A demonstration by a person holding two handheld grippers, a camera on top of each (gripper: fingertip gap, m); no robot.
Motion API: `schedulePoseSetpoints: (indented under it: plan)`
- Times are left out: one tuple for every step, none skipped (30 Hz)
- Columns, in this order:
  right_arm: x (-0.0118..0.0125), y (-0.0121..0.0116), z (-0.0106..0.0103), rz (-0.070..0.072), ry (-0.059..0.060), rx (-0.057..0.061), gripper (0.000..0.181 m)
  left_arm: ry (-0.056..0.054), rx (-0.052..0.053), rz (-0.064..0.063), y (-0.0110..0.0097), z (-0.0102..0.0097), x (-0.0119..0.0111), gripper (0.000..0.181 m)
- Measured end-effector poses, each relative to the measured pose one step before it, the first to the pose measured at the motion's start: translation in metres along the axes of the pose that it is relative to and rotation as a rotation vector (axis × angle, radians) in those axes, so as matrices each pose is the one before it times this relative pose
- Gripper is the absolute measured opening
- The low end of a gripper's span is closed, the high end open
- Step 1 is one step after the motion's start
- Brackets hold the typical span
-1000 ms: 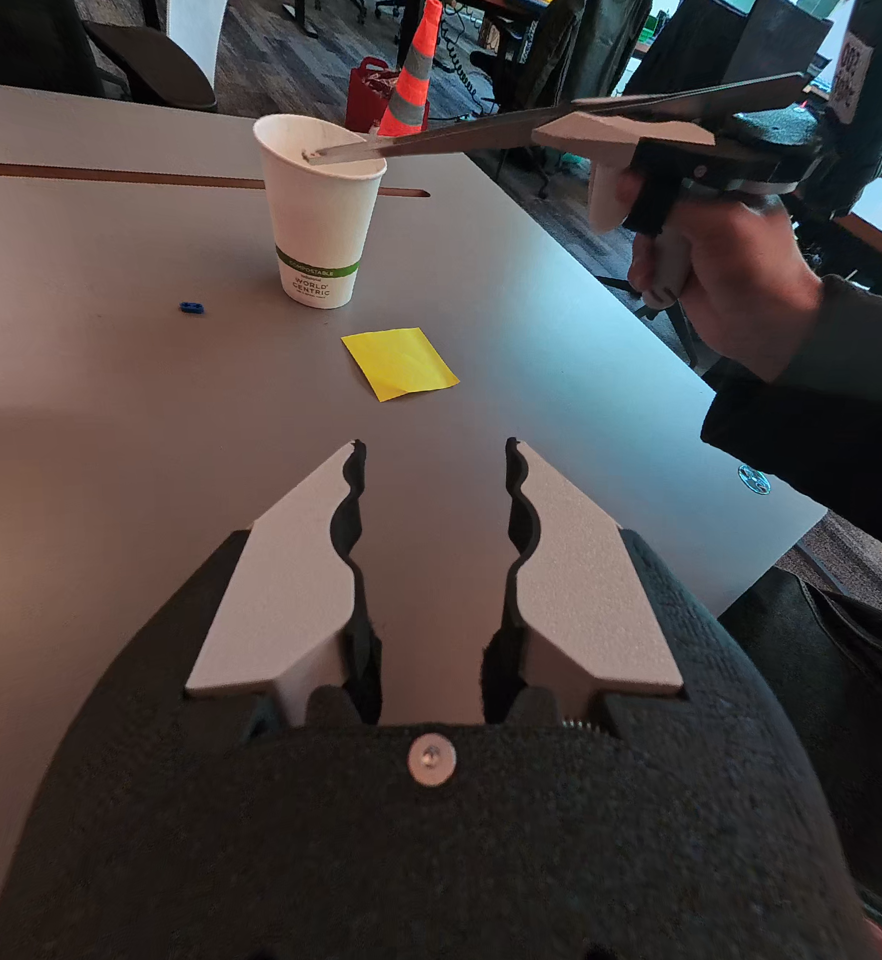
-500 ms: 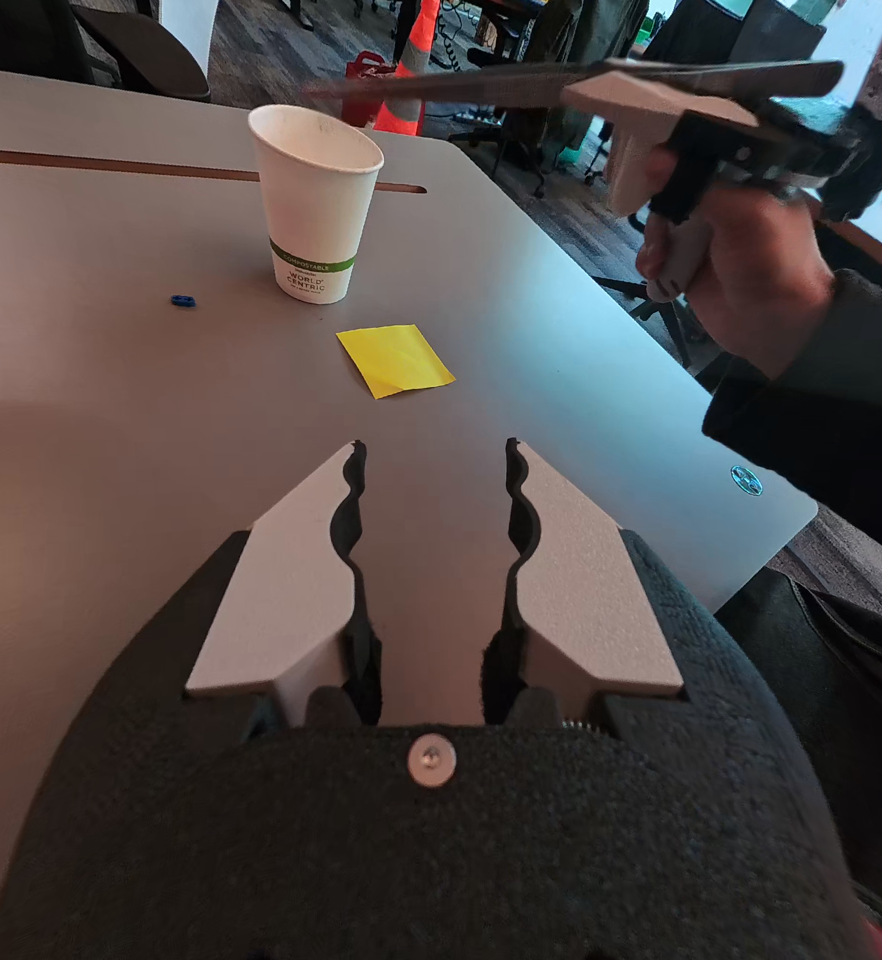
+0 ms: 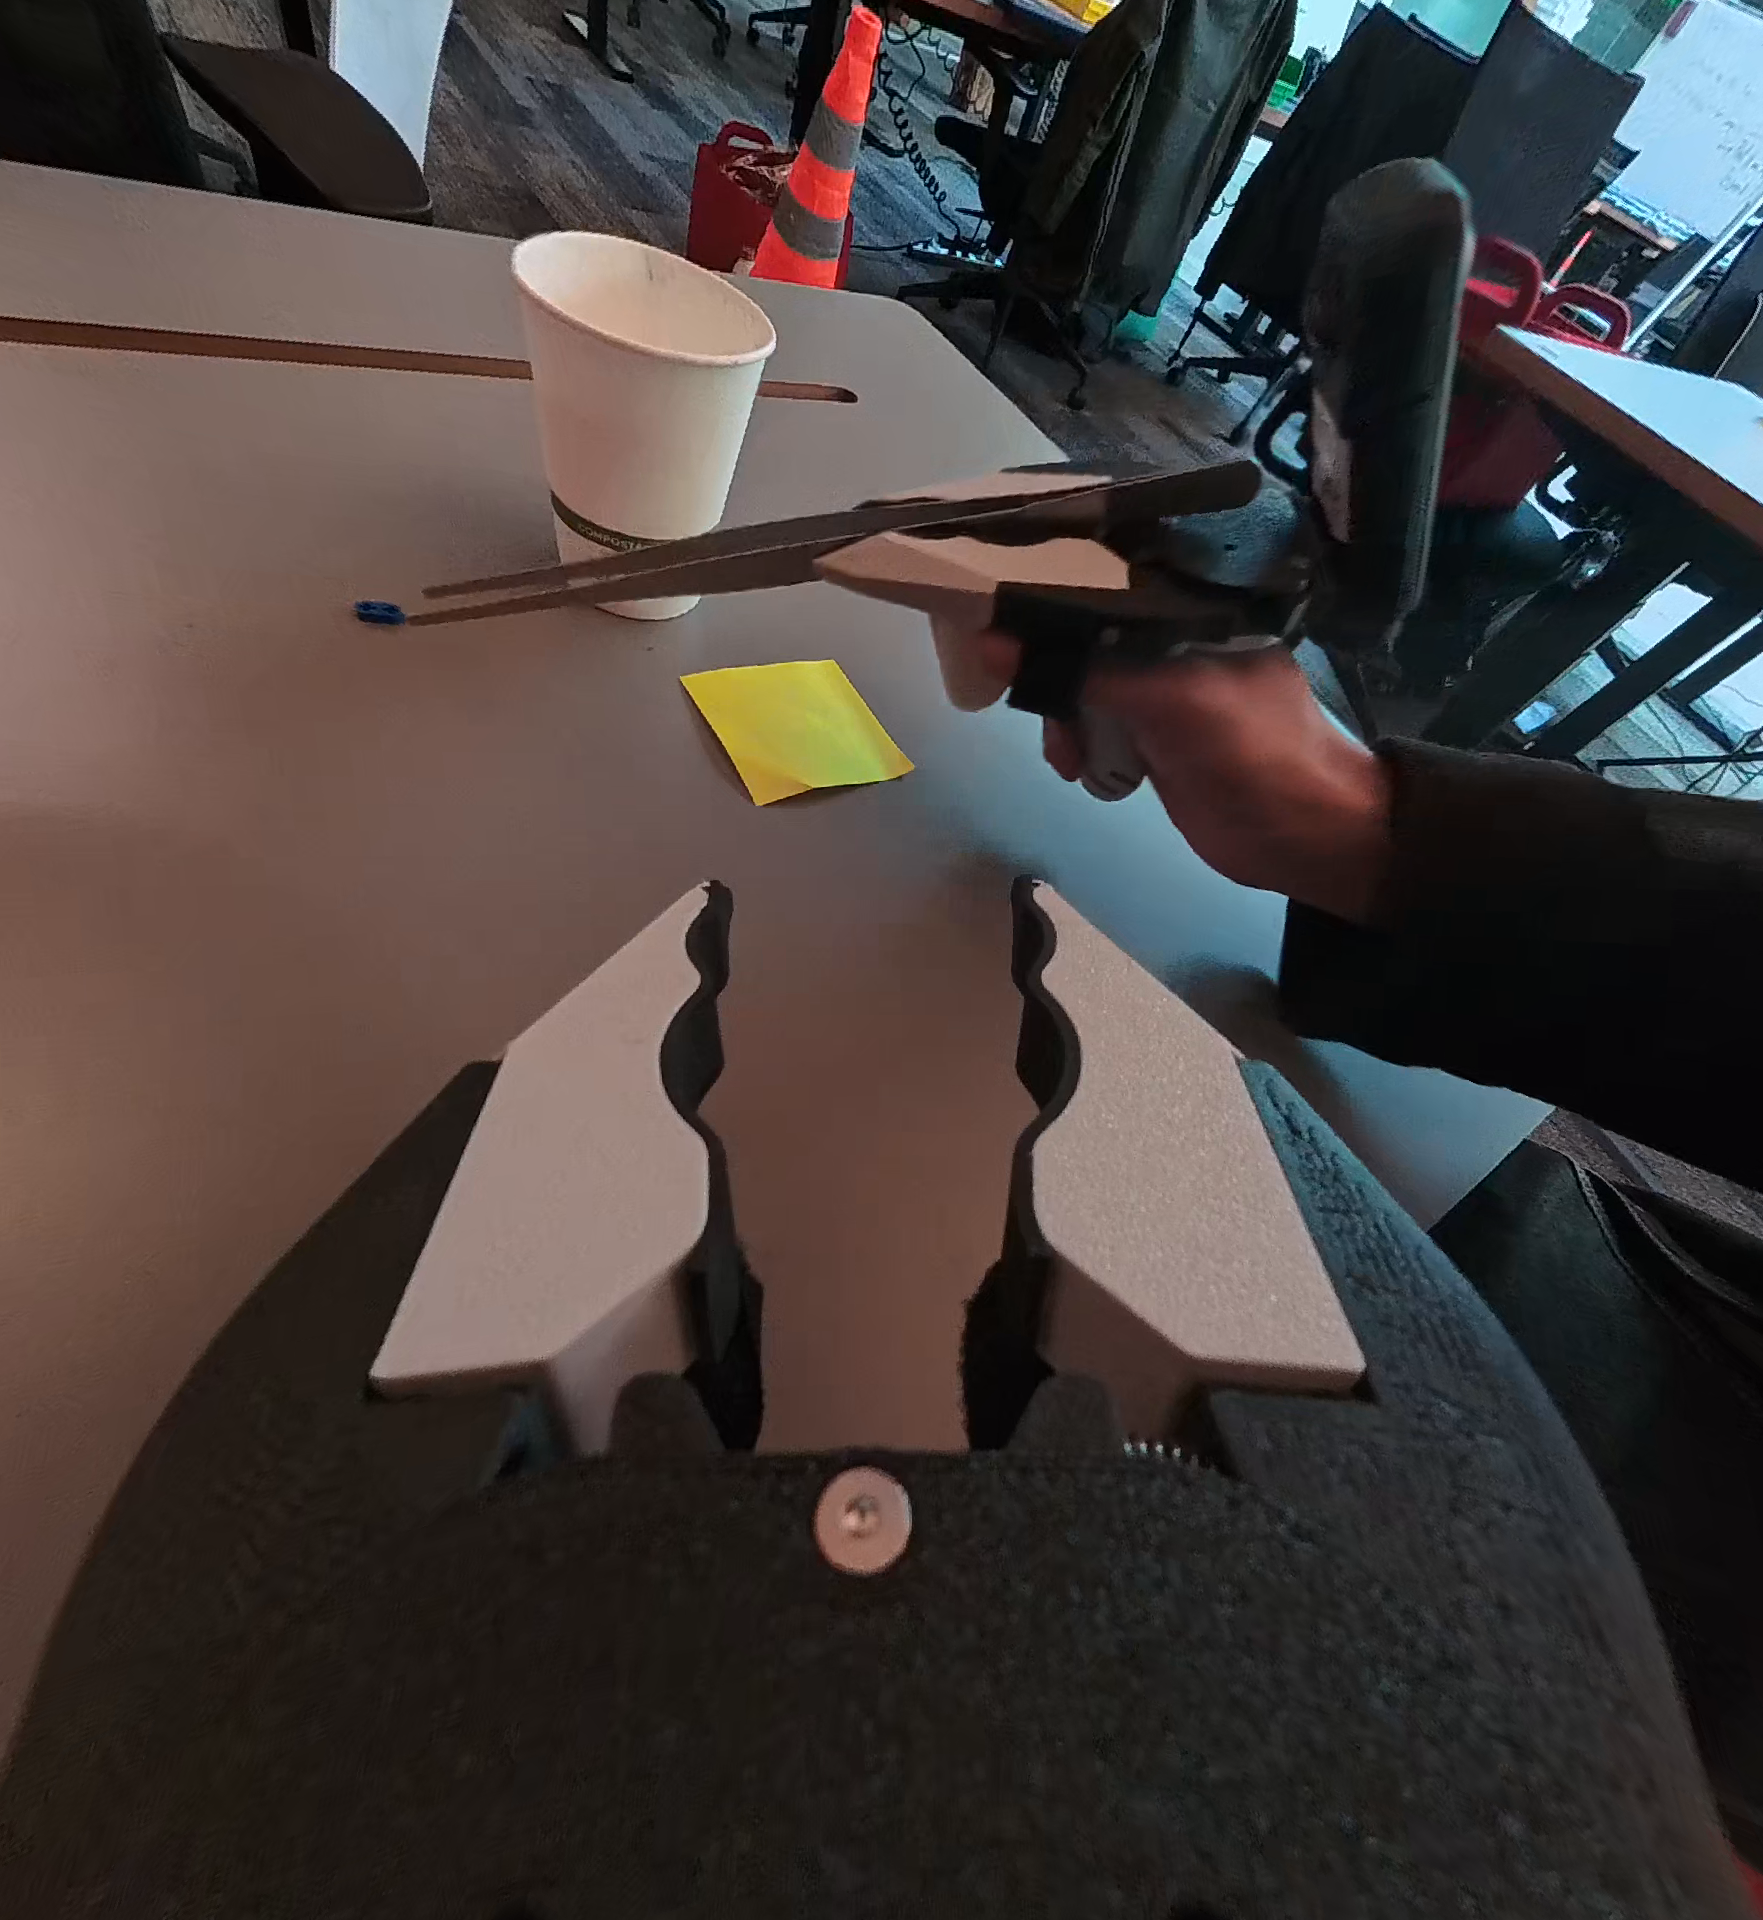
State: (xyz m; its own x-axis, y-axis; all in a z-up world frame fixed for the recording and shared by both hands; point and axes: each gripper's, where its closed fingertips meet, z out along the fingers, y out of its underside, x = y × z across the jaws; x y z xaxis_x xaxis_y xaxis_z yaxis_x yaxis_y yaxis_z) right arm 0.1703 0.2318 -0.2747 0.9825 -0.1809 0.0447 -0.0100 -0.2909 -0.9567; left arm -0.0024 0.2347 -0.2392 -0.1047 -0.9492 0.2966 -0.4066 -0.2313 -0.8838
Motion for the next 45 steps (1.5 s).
schedulePoseSetpoints:
  plan:
    - [0.00190, 0.00151, 0.00488, -0.0003, 0.0029, -0.0104, 0.017, -0.0004, 0.0001, -0.0007, 0.00003, -0.00013, -0.00041, 0.055]
    - [0.00126, 0.00038, 0.00431, 0.0018, -0.0040, -0.0049, 0.017, 0.0007, 0.0000, -0.0016, 0.00007, 0.00010, -0.00014, 0.055]
    - [0.00115, -0.00072, 0.00361, 0.0050, -0.0057, 0.0017, 0.017, 0.0013, 0.0001, -0.0025, -0.00002, 0.00018, -0.00011, 0.055]
    - [0.00081, -0.00084, 0.00313, 0.0024, -0.0081, 0.0029, 0.017, 0.0017, -0.0003, -0.0019, 0.00020, 0.00011, -0.00001, 0.055]
    - [0.00098, 0.00014, 0.00253, 0.0042, -0.0053, -0.0056, 0.017, 0.0005, -0.0003, -0.0011, 0.00009, 0.00019, -0.00012, 0.055]
    - [-0.00031, 0.00027, 0.00212, 0.0051, -0.0111, -0.0051, 0.016, 0.0000, 0.0002, -0.0008, 0.00005, 0.00014, -0.00020, 0.055]
    - [-0.00060, -0.00048, 0.00127, 0.0033, -0.0105, -0.0002, 0.015, 0.0000, -0.0006, -0.0008, 0.00009, 0.00026, -0.00023, 0.055]
    - [0.00074, -0.00039, 0.00053, 0.0016, 0.0011, -0.0017, 0.014, -0.0002, -0.0009, -0.0010, 0.00020, 0.00025, -0.00036, 0.055]
    - [0.00013, -0.00023, 0.00024, -0.0002, -0.0016, -0.0014, 0.014, -0.0001, -0.0008, -0.0015, 0.00034, 0.00031, -0.00047, 0.055]
    - [-0.00045, -0.00015, -0.00050, -0.0033, -0.0037, -0.0018, 0.013, 0.0000, -0.0013, -0.0023, 0.00029, 0.00044, -0.00051, 0.055]
    - [-0.00020, -0.00086, -0.00118, -0.0060, 0.0009, 0.0015, 0.013, 0.0005, -0.0013, -0.0024, 0.00045, 0.00040, -0.00037, 0.055]
    - [-0.00058, -0.00253, -0.00224, -0.0089, 0.0003, 0.0097, 0.013, 0.0008, -0.0015, -0.0028, 0.00047, 0.00039, -0.00029, 0.055]
    - [-0.00041, -0.00431, -0.00345, -0.0096, 0.0019, 0.0134, 0.013, 0.0012, -0.0014, -0.0025, 0.00040, 0.00038, -0.00014, 0.055]
    - [-0.00106, -0.00629, -0.00437, -0.0080, -0.0020, 0.0178, 0.013, 0.0005, -0.0012, -0.0011, 0.00027, 0.00017, 0.00007, 0.055]
    - [-0.00246, -0.00907, -0.00565, -0.0044, -0.0115, 0.0250, 0.013, -0.0005, 0.0002, -0.0001, 0.00004, -0.00006, 0.00005, 0.055]
    - [-0.00244, -0.01094, -0.00675, -0.0063, -0.0110, 0.0253, 0.013, 0.0003, 0.0005, 0.0004, -0.00006, -0.00005, 0.00025, 0.055]
    - [-0.00183, -0.01170, -0.00769, -0.0142, -0.0069, 0.0209, 0.013, 0.0010, -0.0007, 0.0005, 0.00002, 0.00005, 0.00031, 0.055]
    - [-0.00085, -0.01269, -0.00860, -0.0220, -0.0038, 0.0207, 0.013, 0.0011, -0.0006, 0.0010, 0.00008, -0.00002, 0.00040, 0.055]
    - [0.00231, -0.01239, -0.00951, -0.0235, 0.0118, 0.0191, 0.013, 0.0010, -0.0005, 0.0008, 0.00019, 0.00016, 0.00033, 0.055]
    - [0.00563, -0.01144, -0.01004, -0.0193, 0.0235, 0.0177, 0.013, 0.0014, -0.0013, -0.0006, 0.00034, 0.00009, 0.00026, 0.055]
    - [0.00856, -0.00948, -0.00991, -0.0125, 0.0302, 0.0152, 0.013, 0.0016, -0.0003, -0.0016, 0.00009, 0.00010, 0.00030, 0.055]
    - [0.01094, -0.00637, -0.00886, -0.0003, 0.0327, 0.0069, 0.013, 0.0015, 0.0007, -0.0005, -0.00018, 0.00001, 0.00027, 0.055]
    - [0.01234, -0.00288, -0.00733, 0.0018, 0.0318, -0.0056, 0.013, -0.0001, -0.0003, 0.0011, 0.00009, 0.00002, 0.00010, 0.055]
    - [0.01294, 0.00012, -0.00588, -0.0032, 0.0331, -0.0127, 0.013, -0.0003, -0.0010, 0.0012, 0.00017, 0.00009, 0.00014, 0.055]
    - [0.01223, 0.00260, -0.00415, 0.0005, 0.0293, -0.0145, 0.014, 0.0007, -0.0005, -0.0005, 0.00015, 0.00011, 0.00017, 0.055]
    - [0.00945, 0.00409, -0.00291, 0.0086, 0.0163, -0.0169, 0.014, 0.0012, 0.0001, -0.0012, -0.00008, 0.00000, 0.00038, 0.055]
    - [0.00645, 0.00482, -0.00185, 0.0158, 0.0041, -0.0187, 0.013, 0.0007, 0.0001, 0.0008, -0.00014, -0.00010, 0.00053, 0.055]
    - [0.00377, 0.00400, -0.00115, 0.0168, -0.0028, -0.0143, 0.013, -0.0016, 0.0005, 0.0032, -0.00023, -0.00028, 0.00031, 0.055]
    - [0.00188, 0.00344, -0.00052, 0.0111, -0.0048, -0.0134, 0.013, -0.0024, 0.0020, 0.0038, -0.00051, -0.00033, 0.00010, 0.055]
    - [0.00074, 0.00251, -0.00008, 0.0056, -0.0025, -0.0120, 0.013, -0.0017, 0.0021, 0.0025, -0.00049, -0.00019, 0.00024, 0.055]
    - [-0.00066, 0.00099, 0.00034, 0.0014, -0.0048, -0.0035, 0.014, -0.0009, 0.0001, 0.0014, -0.00012, 0.00000, 0.00012, 0.055]
    - [-0.00192, 0.00111, 0.00102, -0.0002, -0.0088, -0.0072, 0.014, -0.0015, -0.0019, 0.0008, 0.00050, 0.00020, -0.00019, 0.055]
    - [-0.00201, 0.00189, 0.00155, -0.0017, -0.0075, -0.0131, 0.014, -0.0014, -0.0017, 0.0002, 0.00042, 0.00031, -0.00015, 0.055]
    - [-0.00225, 0.00200, 0.00180, -0.0033, -0.0080, -0.0134, 0.014, 0.0000, -0.0015, -0.0003, 0.00030, 0.00037, -0.00011, 0.055]
    - [-0.00179, 0.00213, 0.00146, -0.0010, -0.0061, -0.0121, 0.014, 0.0004, -0.0013, -0.0001, 0.00016, 0.00024, 0.00009, 0.055]
    - [-0.00136, 0.00124, 0.00118, 0.0022, -0.0047, -0.0039, 0.014, -0.0005, -0.0005, 0.0005, 0.00023, 0.00015, -0.00008, 0.055]
    - [-0.00067, 0.00115, 0.00081, 0.0047, -0.0023, -0.0045, 0.014, -0.0006, -0.0005, 0.0005, 0.00010, -0.00002, -0.00002, 0.055]
    - [-0.00002, 0.00099, 0.00048, 0.0038, -0.0004, -0.0039, 0.014, -0.0003, -0.0006, 0.0001, 0.00017, -0.00001, -0.00008, 0.055]
    - [0.00017, 0.00077, 0.00042, 0.0028, -0.0012, -0.0035, 0.014, 0.0000, -0.0005, 0.0002, 0.00010, 0.00007, -0.00015, 0.055]
    - [0.00071, 0.00030, -0.00009, 0.0027, 0.0027, -0.0010, 0.014, -0.0004, -0.0004, 0.0001, 0.00014, 0.00001, -0.00009, 0.055]
    - [0.00091, -0.00055, -0.00041, 0.0000, 0.0040, 0.0066, 0.014, 0.0008, -0.0004, -0.0004, 0.00021, 0.00002, -0.00002, 0.055]
    - [0.00061, -0.00034, -0.00031, 0.0022, 0.0018, 0.0056, 0.015, 0.0005, -0.0017, -0.0007, 0.00026, -0.00002, -0.00002, 0.055]
    - [0.00114, 0.00057, -0.00007, 0.0078, 0.0039, -0.0011, 0.015, -0.0011, 0.0002, -0.0004, -0.00001, -0.00010, -0.00021, 0.055]
    - [0.00063, 0.00116, 0.00020, 0.0076, 0.0006, -0.0050, 0.015, -0.0022, 0.0023, 0.0003, -0.00046, -0.00036, -0.00038, 0.055]
    - [-0.00028, 0.00042, 0.00029, 0.0054, -0.0037, -0.0011, 0.015, -0.0017, 0.0005, 0.0007, -0.00027, -0.00028, -0.00027, 0.055]
